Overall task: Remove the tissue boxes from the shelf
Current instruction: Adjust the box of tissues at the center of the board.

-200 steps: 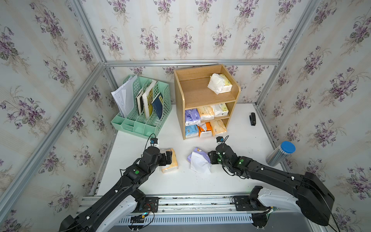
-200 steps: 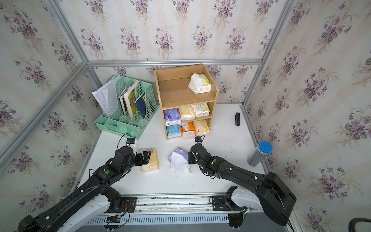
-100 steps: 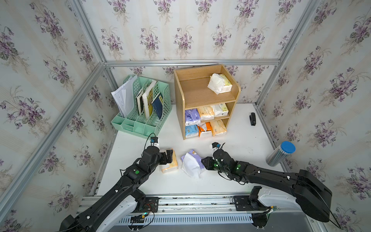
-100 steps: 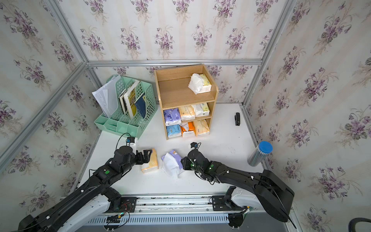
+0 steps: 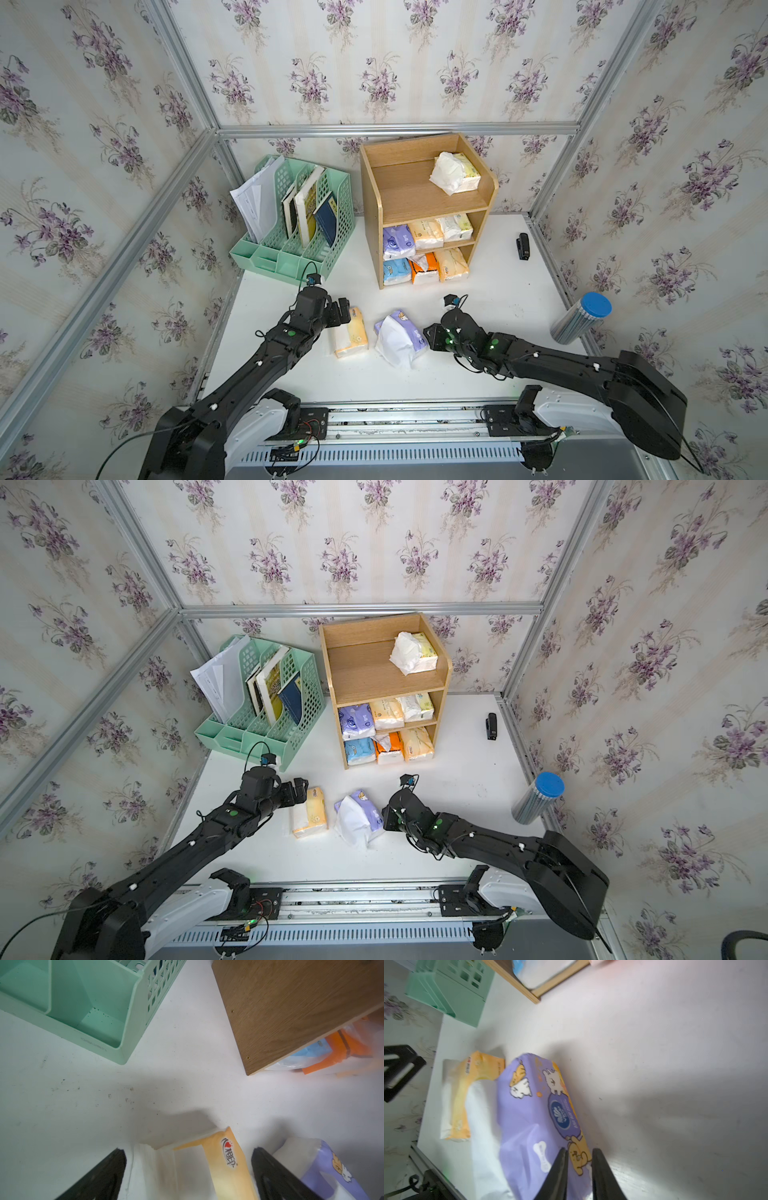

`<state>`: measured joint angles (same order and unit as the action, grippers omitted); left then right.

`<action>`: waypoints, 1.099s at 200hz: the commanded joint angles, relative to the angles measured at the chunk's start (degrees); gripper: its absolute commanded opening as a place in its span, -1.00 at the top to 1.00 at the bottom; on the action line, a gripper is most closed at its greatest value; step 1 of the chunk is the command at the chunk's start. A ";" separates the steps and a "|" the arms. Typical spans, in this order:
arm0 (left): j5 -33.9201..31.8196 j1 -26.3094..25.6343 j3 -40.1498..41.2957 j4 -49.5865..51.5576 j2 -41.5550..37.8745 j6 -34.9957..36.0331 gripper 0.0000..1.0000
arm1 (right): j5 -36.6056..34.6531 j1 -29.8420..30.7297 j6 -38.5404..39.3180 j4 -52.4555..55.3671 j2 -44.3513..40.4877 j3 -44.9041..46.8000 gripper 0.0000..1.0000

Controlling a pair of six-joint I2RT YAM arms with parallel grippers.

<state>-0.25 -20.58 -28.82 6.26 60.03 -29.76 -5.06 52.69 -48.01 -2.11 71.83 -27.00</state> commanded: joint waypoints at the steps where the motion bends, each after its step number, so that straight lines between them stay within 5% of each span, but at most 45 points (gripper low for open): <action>1: 4.78 0.19 -0.88 -4.84 3.15 0.76 -0.98 | 1.66 1.42 -0.30 -2.44 3.39 -0.64 0.51; 100: 14.50 -0.93 4.98 -8.74 3.39 -0.35 -0.98 | 0.77 5.91 -2.26 -8.64 5.22 -0.92 0.54; 148: 11.97 -1.57 5.12 -4.21 -0.08 -0.01 -0.98 | -2.73 5.83 0.20 -5.37 3.05 -3.24 0.51; 220: 8.32 -1.57 -12.57 8.68 -4.71 6.83 -0.98 | -17.71 4.99 12.16 8.43 -7.91 -15.16 0.38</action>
<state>10.13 -22.15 -36.38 11.11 55.40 -26.79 -14.15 58.30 -42.70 0.56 67.83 -38.22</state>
